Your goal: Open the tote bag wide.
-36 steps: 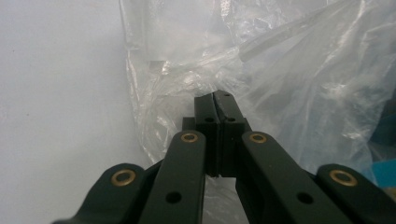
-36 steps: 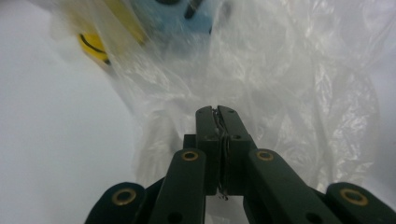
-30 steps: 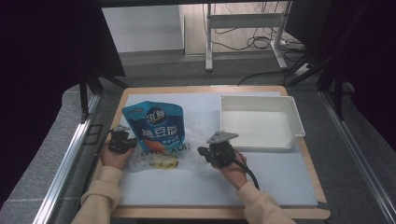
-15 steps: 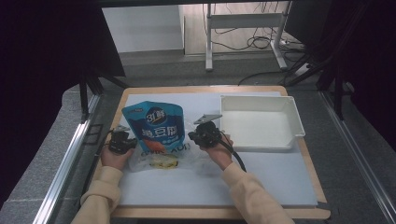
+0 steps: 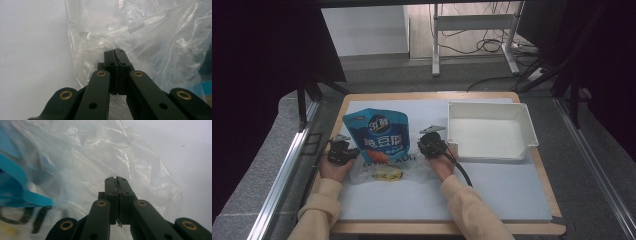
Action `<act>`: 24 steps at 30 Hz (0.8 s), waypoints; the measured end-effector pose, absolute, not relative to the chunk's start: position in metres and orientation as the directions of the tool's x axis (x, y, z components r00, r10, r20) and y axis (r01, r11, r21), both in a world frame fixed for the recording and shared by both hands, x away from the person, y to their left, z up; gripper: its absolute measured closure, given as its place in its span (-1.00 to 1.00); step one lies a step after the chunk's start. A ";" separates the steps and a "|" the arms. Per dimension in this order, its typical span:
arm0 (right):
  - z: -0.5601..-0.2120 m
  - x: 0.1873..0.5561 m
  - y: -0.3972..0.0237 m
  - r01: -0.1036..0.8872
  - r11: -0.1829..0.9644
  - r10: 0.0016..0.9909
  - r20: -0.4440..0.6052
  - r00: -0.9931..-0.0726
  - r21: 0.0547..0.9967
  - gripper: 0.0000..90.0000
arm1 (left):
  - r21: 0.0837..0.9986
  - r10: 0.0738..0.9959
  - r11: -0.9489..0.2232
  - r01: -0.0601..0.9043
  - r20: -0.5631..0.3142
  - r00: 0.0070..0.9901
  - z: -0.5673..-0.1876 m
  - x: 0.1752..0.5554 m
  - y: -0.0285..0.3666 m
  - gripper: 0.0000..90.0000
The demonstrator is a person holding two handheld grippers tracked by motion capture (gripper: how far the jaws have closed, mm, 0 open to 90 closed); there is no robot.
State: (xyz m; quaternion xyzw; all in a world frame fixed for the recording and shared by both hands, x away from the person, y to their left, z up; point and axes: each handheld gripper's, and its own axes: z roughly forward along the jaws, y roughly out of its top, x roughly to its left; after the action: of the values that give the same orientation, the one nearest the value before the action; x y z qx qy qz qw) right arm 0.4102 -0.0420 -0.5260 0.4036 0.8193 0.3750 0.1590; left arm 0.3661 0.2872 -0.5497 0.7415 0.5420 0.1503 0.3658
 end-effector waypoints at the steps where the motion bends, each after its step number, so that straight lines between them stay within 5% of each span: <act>1: -0.528 0.411 -0.042 0.547 0.390 0.784 0.046 -0.620 0.741 0.94 | 0.705 0.914 -0.143 0.694 -0.174 0.366 -0.550 0.366 0.288 1.00; 11: -0.533 0.408 -0.051 0.564 0.352 0.781 0.098 -0.617 0.747 0.94 | 0.707 0.915 -0.144 0.693 -0.172 0.366 -0.550 0.365 0.287 1.00; 24: -0.461 0.353 -0.067 0.377 0.394 0.657 0.029 -0.753 0.838 0.94 | 0.706 0.915 -0.143 0.694 -0.172 0.364 -0.550 0.366 0.284 1.00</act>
State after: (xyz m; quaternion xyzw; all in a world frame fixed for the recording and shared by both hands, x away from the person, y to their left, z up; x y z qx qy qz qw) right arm 0.3535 -0.0673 -0.4606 0.3151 0.8203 0.4512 0.1555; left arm 0.3656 0.2844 -0.5497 0.7407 0.5432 0.1517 0.3651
